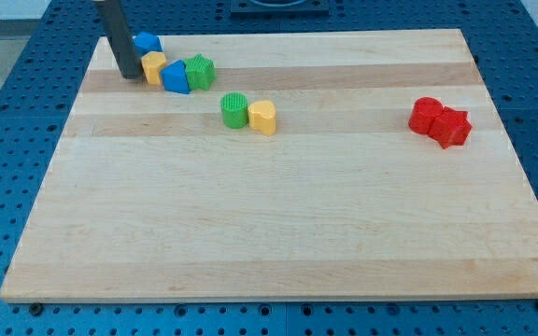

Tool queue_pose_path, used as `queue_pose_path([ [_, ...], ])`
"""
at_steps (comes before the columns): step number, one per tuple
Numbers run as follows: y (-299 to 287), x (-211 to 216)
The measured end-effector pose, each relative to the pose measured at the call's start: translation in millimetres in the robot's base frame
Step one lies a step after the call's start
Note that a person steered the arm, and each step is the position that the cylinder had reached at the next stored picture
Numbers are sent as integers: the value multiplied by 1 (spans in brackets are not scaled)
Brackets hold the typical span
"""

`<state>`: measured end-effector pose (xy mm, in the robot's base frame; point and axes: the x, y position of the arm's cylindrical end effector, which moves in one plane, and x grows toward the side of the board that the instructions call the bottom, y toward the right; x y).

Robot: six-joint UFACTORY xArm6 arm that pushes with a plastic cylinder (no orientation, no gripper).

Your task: Move the yellow hexagon horizontally to the left side of the green circle

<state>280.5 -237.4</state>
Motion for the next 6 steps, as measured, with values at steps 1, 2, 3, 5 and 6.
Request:
queue_pose_path([
  [1, -21, -25],
  [2, -6, -45],
  [3, 27, -45],
  [5, 33, -1],
  [6, 47, 43],
])
